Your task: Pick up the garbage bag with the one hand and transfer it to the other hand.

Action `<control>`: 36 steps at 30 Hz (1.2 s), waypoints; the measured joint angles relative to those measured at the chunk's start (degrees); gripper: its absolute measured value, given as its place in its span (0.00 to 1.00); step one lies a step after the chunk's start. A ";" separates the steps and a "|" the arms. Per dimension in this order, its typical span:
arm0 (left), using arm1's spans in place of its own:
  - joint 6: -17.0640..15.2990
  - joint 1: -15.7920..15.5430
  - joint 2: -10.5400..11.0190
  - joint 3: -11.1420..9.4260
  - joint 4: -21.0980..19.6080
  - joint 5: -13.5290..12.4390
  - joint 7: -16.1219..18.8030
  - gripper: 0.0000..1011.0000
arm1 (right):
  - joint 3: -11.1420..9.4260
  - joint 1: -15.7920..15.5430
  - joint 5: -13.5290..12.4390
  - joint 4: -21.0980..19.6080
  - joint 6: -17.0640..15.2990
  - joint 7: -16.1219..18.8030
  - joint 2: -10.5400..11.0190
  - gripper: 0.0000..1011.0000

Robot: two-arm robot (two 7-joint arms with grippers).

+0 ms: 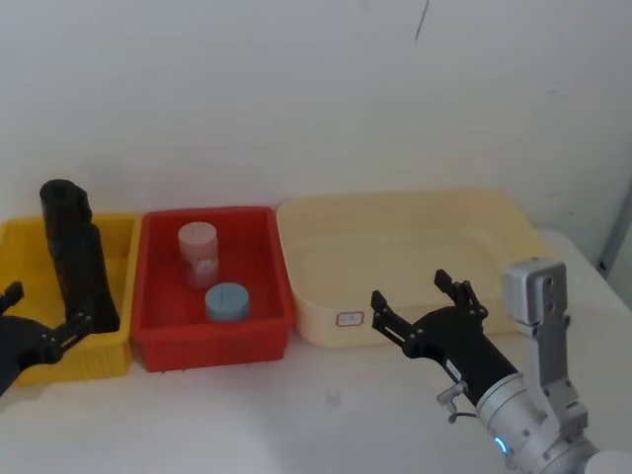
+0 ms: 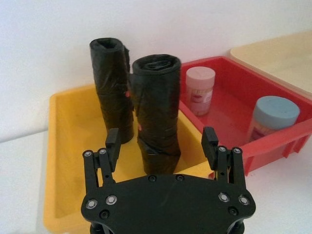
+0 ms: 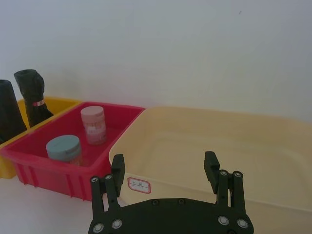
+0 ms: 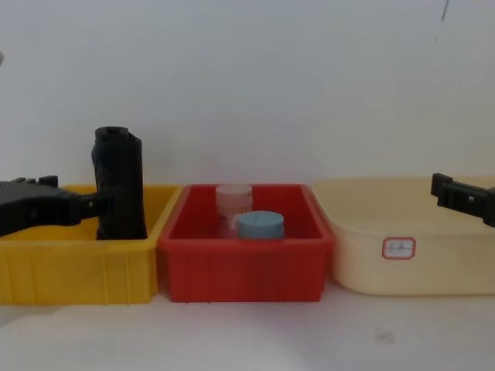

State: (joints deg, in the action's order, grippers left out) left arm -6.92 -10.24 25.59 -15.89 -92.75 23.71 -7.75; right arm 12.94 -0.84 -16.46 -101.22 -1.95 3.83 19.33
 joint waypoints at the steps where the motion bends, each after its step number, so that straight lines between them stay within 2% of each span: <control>1: -0.17 -0.18 -0.03 0.05 0.18 0.07 -0.09 0.99 | 0.00 0.00 0.00 0.00 0.00 0.00 0.00 0.99; 11: -1.74 -3.12 -0.59 0.11 3.00 0.33 -1.49 0.99 | 0.00 0.00 0.00 0.00 0.00 0.00 0.00 0.99; 20: -2.47 -6.54 -1.38 -0.74 5.97 -0.77 -2.64 0.99 | 0.00 0.00 0.00 0.00 0.00 0.00 0.00 0.99; 36: -1.52 -11.51 -3.99 -2.11 12.41 -1.46 -5.97 0.99 | 0.00 0.00 0.00 0.00 0.00 0.00 0.00 0.99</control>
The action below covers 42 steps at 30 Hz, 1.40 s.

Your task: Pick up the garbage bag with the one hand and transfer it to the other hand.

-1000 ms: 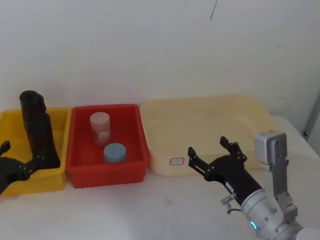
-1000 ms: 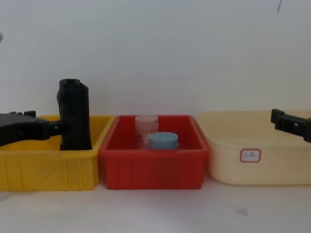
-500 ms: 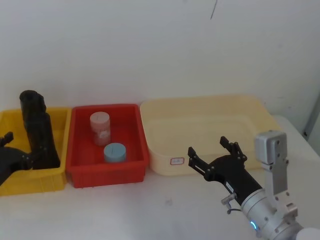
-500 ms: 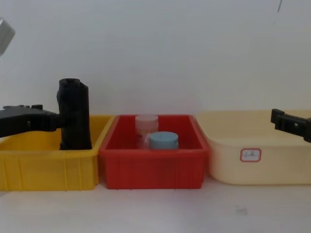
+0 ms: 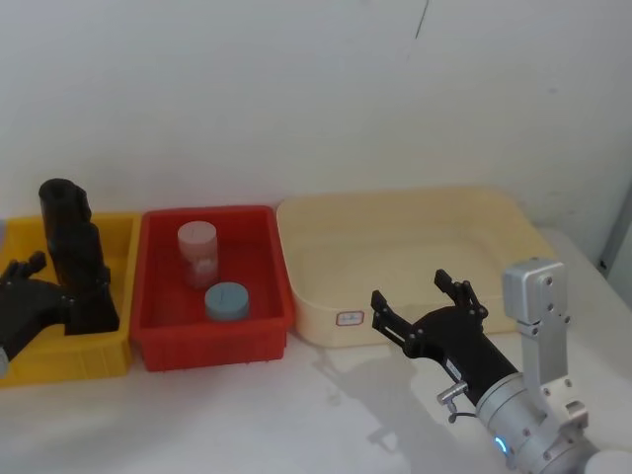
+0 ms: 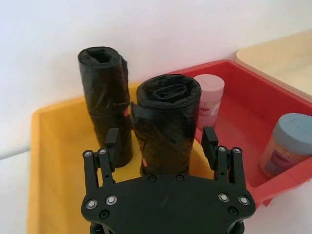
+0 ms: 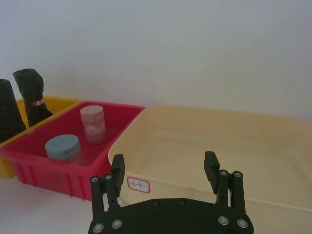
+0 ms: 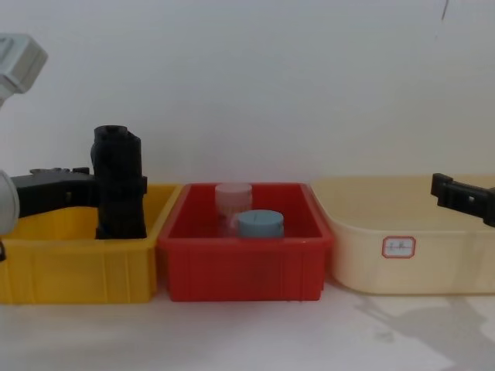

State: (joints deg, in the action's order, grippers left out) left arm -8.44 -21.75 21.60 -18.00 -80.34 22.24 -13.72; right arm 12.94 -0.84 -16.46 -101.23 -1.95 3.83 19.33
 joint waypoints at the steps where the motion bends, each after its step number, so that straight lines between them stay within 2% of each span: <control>1: 0.10 -0.16 -0.13 -0.04 0.28 0.00 -0.14 0.99 | 0.00 0.00 0.00 0.00 0.00 0.00 0.00 0.99; 18: 0.29 -0.18 -0.58 0.30 0.70 -0.86 -0.65 0.99 | 0.00 0.00 0.00 0.00 0.00 0.00 0.00 0.99; 25: 0.17 0.00 -0.46 0.47 0.45 -1.10 -0.76 0.86 | 0.00 0.00 -0.01 0.00 0.00 0.00 0.00 0.99; 27: 0.14 0.04 -0.44 0.50 0.37 -1.16 -0.79 0.78 | 0.00 0.00 0.00 0.00 0.00 0.00 0.00 0.99; 28: 0.14 0.05 -0.43 0.51 0.35 -1.17 -0.79 0.78 | 0.00 0.00 -0.01 0.00 0.00 0.00 0.00 0.99; 29: 0.12 0.07 -0.42 0.53 0.32 -1.21 -0.81 0.72 | 0.00 0.00 0.00 0.00 0.00 0.00 0.00 0.99; 32: 0.11 0.09 -0.41 0.56 0.29 -1.25 -0.82 0.66 | 0.00 0.00 0.00 0.00 0.00 0.00 0.00 0.99; 33: 0.10 0.11 -0.40 0.57 0.27 -1.27 -0.84 0.60 | 0.00 0.00 0.00 0.00 0.00 0.00 0.00 0.99; 36: 0.08 0.12 -0.39 0.59 0.23 -1.31 -0.86 0.55 | 0.00 0.00 0.00 0.00 0.00 0.00 0.00 0.99; 42: 0.04 0.15 -0.36 0.62 0.20 -1.35 -0.88 0.50 | 0.00 0.00 0.00 0.00 0.00 0.00 0.00 0.99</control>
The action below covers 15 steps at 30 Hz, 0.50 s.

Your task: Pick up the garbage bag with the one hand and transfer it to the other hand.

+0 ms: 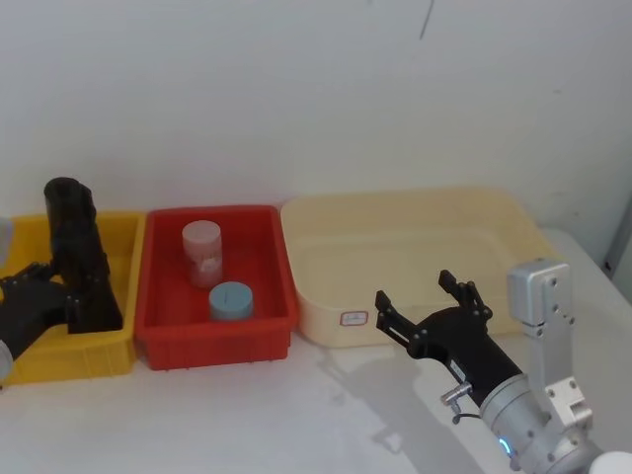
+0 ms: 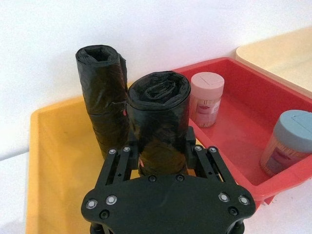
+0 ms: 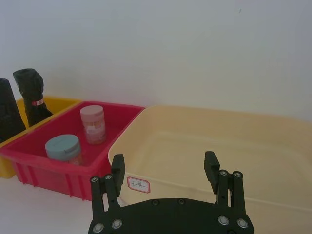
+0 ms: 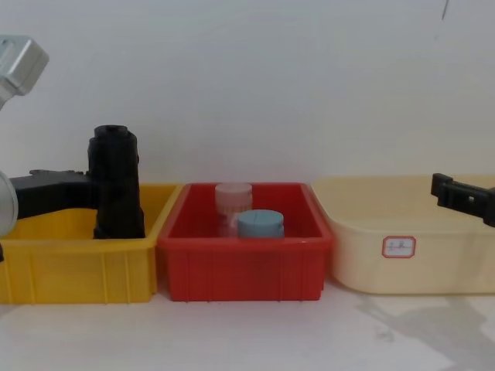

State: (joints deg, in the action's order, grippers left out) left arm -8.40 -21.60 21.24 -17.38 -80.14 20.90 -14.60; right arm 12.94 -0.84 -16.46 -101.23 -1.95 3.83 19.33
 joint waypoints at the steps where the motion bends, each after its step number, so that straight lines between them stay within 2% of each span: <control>1: -0.01 0.01 0.01 0.01 -0.01 -0.01 0.00 0.49 | 0.00 0.00 0.00 0.00 0.00 0.00 0.00 0.99; 15: -0.03 0.07 0.03 0.07 -0.09 -0.10 -0.03 0.41 | 0.00 0.00 0.00 0.00 0.00 0.00 0.00 0.99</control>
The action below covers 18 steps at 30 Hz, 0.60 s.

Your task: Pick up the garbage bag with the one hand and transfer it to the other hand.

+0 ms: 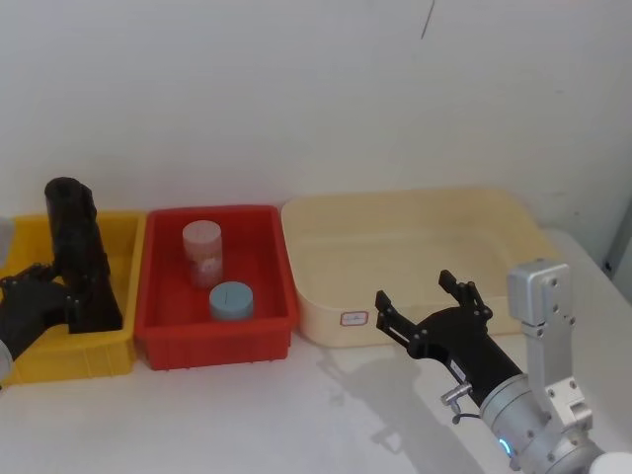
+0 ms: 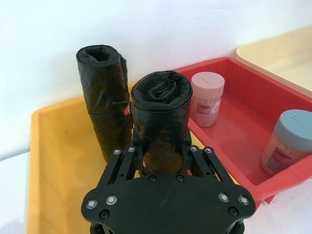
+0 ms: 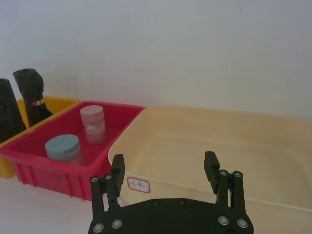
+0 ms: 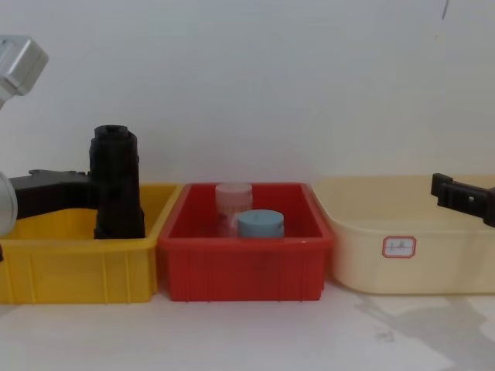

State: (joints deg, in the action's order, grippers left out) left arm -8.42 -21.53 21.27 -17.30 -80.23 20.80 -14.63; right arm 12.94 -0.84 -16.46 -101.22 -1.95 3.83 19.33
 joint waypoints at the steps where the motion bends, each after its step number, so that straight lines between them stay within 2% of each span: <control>1: 0.00 0.00 -0.01 0.00 -0.01 -0.01 -0.02 0.40 | 0.00 0.00 0.00 0.00 0.00 0.00 0.00 0.99; 9: 0.22 -0.14 -0.11 0.06 -0.38 -0.32 -0.36 0.36 | 0.00 0.00 0.00 0.00 0.00 0.00 0.00 0.99; 18: 1.11 -1.00 -0.07 0.09 -1.38 -1.23 -0.86 0.36 | 0.00 0.00 0.00 0.00 0.00 0.00 0.00 0.99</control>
State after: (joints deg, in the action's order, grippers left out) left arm -7.32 -22.52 21.20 -17.22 -81.62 19.57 -15.49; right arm 12.94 -0.84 -16.46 -101.23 -1.95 3.83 19.34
